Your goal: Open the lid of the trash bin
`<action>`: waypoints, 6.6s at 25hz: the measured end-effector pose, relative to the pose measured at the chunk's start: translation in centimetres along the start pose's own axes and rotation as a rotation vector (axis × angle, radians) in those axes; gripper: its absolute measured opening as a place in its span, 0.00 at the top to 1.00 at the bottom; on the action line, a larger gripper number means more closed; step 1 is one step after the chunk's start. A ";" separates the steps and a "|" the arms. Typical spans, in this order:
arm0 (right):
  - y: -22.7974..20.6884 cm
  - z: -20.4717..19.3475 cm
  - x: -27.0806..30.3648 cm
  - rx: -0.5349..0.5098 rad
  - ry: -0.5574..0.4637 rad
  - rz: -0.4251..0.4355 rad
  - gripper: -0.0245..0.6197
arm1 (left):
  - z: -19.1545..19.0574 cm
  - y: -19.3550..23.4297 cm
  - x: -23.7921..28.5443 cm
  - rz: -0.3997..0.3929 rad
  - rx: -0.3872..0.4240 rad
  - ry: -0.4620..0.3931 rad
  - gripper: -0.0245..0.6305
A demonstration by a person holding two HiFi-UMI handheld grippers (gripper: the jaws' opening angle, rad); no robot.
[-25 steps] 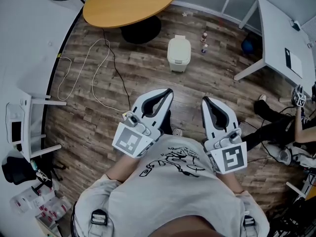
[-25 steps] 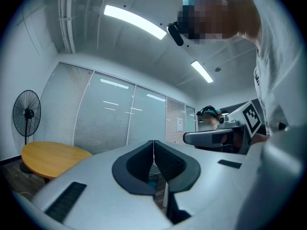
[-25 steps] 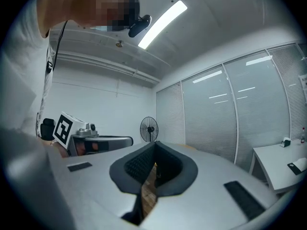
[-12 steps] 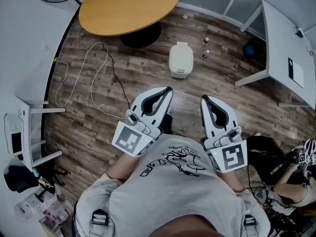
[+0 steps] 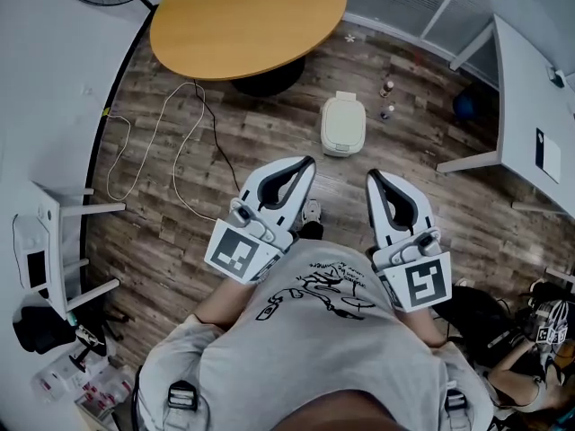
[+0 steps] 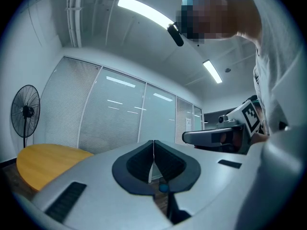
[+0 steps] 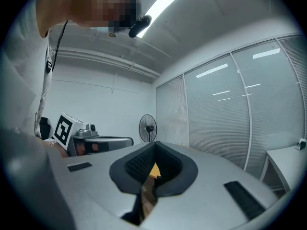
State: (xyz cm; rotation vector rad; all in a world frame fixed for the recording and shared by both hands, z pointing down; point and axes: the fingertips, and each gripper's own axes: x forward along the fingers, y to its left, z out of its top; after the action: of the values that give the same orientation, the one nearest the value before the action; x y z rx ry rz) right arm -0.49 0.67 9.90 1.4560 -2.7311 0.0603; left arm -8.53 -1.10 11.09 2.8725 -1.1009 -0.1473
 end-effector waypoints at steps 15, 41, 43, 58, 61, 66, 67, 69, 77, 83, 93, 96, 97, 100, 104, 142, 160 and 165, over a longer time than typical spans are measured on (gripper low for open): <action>-3.6 -1.3 6.3 -0.022 0.036 0.020 0.95 | -0.5 5.8 4.5 -0.008 -0.008 0.001 0.93; -10.2 -3.2 3.7 -0.051 0.094 0.012 0.95 | -2.8 2.4 10.2 0.003 -0.007 0.066 0.93; -10.3 -3.9 3.7 -0.052 0.109 0.012 0.95 | -3.6 2.3 10.2 0.003 -0.021 0.092 0.93; -11.3 -8.7 4.5 0.018 0.191 -0.023 0.95 | -9.6 3.6 10.0 0.015 -0.094 0.182 0.93; -11.6 -9.9 4.8 0.032 0.212 -0.025 0.95 | -10.6 3.7 10.0 0.007 -0.117 0.194 0.93; -11.5 -11.4 5.0 0.041 0.227 -0.026 0.95 | -12.0 4.0 10.0 0.001 -0.114 0.200 0.93; -11.5 -11.7 5.1 0.043 0.232 -0.026 0.95 | -12.3 4.0 10.0 0.000 -0.111 0.203 0.93; -11.5 -12.5 5.1 0.043 0.245 -0.026 0.95 | -12.9 4.0 10.0 -0.002 -0.105 0.213 0.93; -11.2 -16.0 5.4 0.054 0.301 -0.038 0.95 | -16.3 4.5 9.2 -0.005 -0.121 0.257 0.93; -11.0 -19.0 5.9 0.063 0.343 -0.035 0.95 | -19.3 5.1 8.7 0.002 -0.138 0.284 0.93; -10.9 -24.7 7.1 0.100 0.420 -0.009 0.94 | -24.6 5.9 9.2 -0.002 -0.156 0.335 0.93; -10.9 -26.2 7.7 0.100 0.433 -0.002 0.93 | -26.2 6.5 9.3 -0.002 -0.167 0.346 0.93; -10.9 -26.6 7.8 0.100 0.438 -0.001 0.92 | -26.7 6.7 9.2 -0.002 -0.170 0.349 0.93; -10.7 -28.1 8.2 0.097 0.452 0.006 0.92 | -28.2 7.0 9.0 -0.004 -0.169 0.363 0.93; -11.0 -30.3 8.6 0.068 0.479 0.015 0.91 | -30.3 7.2 9.3 -0.013 -0.167 0.381 0.93; -13.3 -53.6 10.5 0.012 0.677 0.017 0.93 | -49.9 8.9 11.7 -0.020 -0.149 0.469 0.93; -16.1 -64.1 13.3 -0.069 0.719 0.000 0.95 | -58.3 9.3 12.9 -0.049 -0.159 0.534 0.93; -16.1 -67.9 13.5 -0.114 0.763 0.021 0.95 | -60.5 9.5 13.6 -0.062 -0.136 0.546 0.93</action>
State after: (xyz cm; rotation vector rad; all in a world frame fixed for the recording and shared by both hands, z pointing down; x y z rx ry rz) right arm 6.88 -15.64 78.67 1.0694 -2.0842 0.3689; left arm 1.95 -15.89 71.15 2.5813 -0.8533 0.5073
